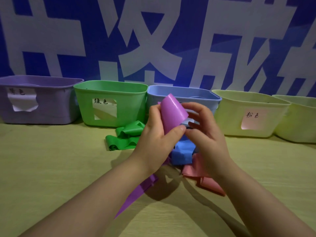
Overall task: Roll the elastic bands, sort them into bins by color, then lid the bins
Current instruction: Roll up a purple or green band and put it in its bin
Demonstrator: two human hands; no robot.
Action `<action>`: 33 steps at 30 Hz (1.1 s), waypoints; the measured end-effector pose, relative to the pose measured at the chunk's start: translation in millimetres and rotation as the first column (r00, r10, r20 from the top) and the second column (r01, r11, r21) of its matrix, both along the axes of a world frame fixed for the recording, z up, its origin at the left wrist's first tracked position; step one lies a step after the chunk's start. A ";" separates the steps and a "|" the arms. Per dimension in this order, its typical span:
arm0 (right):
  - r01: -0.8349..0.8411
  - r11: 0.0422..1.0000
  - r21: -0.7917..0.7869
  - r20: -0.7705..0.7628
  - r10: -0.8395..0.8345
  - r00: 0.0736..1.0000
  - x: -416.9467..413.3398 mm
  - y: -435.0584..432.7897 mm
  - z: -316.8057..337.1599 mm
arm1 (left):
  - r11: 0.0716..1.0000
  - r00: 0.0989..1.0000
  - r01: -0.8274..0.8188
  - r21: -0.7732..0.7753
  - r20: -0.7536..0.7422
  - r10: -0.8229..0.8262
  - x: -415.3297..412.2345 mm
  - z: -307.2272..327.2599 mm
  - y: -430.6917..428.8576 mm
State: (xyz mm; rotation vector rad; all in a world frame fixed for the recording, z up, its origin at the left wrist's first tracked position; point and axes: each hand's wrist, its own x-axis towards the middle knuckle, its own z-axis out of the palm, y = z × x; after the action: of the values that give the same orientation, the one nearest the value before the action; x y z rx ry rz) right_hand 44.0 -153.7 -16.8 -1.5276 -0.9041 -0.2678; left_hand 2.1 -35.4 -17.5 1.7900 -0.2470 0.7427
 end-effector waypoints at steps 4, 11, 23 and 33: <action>-0.036 0.999 0.039 -0.037 0.037 0.999 -1.5 -1.4 4.4 | 0.992 0.998 -0.063 0.108 0.003 0.063 0.5 -1.7 -2.0; 0.172 0.985 0.024 0.015 -0.173 0.985 6.3 -2.7 3.6 | 0.901 0.973 -0.229 0.367 0.126 0.196 8.1 -13.3 -2.1; 0.103 0.990 0.097 -0.110 -0.093 0.990 8.6 -10.3 13.0 | 0.961 0.998 -0.023 0.275 -0.055 0.040 16.1 -10.5 6.5; 0.060 0.997 0.058 -0.187 -0.048 0.981 11.9 -11.3 11.4 | 0.981 0.980 0.188 -0.049 -0.051 -0.190 11.4 -4.5 4.6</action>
State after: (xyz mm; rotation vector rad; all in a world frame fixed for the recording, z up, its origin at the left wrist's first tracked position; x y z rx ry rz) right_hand 55.9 -165.0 -5.4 -1.4927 -0.7018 -0.1874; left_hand 13.4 -30.8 -22.0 1.7159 -0.3560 0.5586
